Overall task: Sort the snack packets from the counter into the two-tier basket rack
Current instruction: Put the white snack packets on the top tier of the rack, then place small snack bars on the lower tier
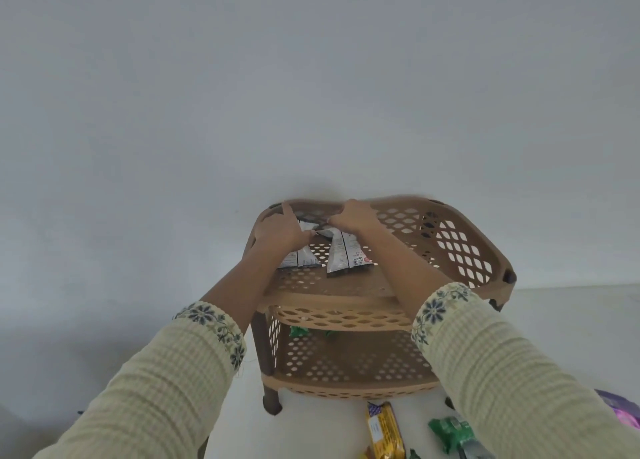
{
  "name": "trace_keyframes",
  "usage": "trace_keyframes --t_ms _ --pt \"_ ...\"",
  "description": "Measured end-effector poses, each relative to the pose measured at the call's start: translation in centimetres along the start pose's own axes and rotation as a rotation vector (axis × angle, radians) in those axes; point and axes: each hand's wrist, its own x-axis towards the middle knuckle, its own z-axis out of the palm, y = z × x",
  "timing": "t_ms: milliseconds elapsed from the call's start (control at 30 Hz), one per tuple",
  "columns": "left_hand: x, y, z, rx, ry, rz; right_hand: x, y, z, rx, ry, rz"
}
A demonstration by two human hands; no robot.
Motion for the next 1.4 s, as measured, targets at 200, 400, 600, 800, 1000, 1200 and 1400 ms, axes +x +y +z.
trace_keyframes --t_ms 200,400,600,800,1000,1200,1400 --pt "-1.9 0.3 -1.3 -0.042 0.129 0.039 -2.2 0.4 -1.0 -0.019 0.036 -0.012" --pt "-6.6 0.9 -3.2 -0.163 0.312 0.133 -7.9 0.1 -2.7 0.079 0.174 -0.045" --pt "-13.5 1.2 -3.5 -0.513 0.606 0.406 -15.1 -0.1 -2.8 0.15 0.442 -0.2" --pt "-20.5 0.8 0.1 -0.759 0.79 0.617 -21.9 0.9 -0.5 0.153 0.719 -0.517" --pt "-26.2 -0.6 6.1 -0.823 0.651 0.564 -28.0 3.4 4.9 0.139 0.653 -0.603" --pt "-30.3 -2.8 13.8 -0.63 0.104 0.354 -33.2 8.0 11.4 0.05 0.451 -0.432" --pt "-33.6 -2.9 19.5 -0.532 -0.511 0.011 -36.5 12.6 15.9 -0.109 -0.053 -0.088"
